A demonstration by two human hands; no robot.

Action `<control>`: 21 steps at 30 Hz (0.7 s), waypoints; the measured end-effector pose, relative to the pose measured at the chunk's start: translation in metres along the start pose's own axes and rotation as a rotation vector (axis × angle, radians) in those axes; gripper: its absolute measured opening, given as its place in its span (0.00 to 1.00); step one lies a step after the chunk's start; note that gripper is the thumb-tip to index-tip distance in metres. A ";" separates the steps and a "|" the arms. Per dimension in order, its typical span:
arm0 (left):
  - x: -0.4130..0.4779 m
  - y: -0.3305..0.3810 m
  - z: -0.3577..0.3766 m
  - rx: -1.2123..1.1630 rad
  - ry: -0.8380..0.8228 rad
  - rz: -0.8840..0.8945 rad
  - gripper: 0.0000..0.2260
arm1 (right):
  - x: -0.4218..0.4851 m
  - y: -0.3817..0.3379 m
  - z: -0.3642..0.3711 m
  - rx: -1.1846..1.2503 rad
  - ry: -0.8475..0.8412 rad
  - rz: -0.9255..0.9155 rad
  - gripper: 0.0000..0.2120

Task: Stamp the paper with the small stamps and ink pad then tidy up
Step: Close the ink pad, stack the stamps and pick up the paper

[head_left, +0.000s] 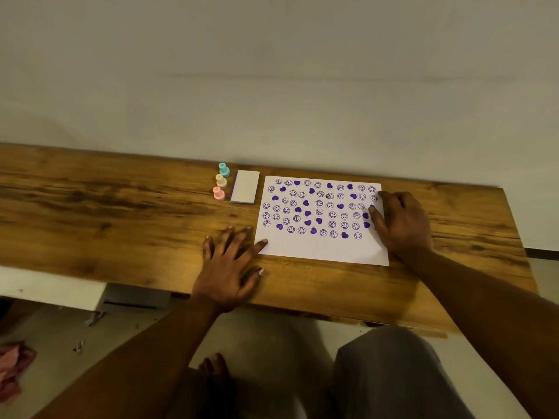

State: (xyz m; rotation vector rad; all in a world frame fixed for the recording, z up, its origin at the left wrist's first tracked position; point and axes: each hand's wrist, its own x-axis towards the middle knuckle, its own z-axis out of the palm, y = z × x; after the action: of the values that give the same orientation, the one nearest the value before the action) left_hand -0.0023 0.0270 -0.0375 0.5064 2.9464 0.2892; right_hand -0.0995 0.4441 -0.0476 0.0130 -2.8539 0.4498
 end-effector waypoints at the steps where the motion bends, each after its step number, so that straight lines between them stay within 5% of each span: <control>1: 0.000 0.000 0.000 -0.004 0.006 0.001 0.30 | 0.000 0.000 0.000 -0.003 0.003 0.001 0.26; 15: 0.002 -0.001 0.001 -0.010 -0.023 -0.001 0.30 | -0.001 -0.003 -0.003 -0.027 -0.061 0.032 0.26; 21: 0.000 0.001 -0.006 -0.109 -0.008 -0.023 0.34 | 0.001 -0.010 -0.014 0.039 -0.118 0.045 0.36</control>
State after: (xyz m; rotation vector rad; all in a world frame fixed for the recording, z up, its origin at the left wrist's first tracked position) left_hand -0.0032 0.0271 -0.0312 0.4573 2.9064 0.4416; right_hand -0.0966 0.4386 -0.0317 -0.0189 -2.9655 0.5312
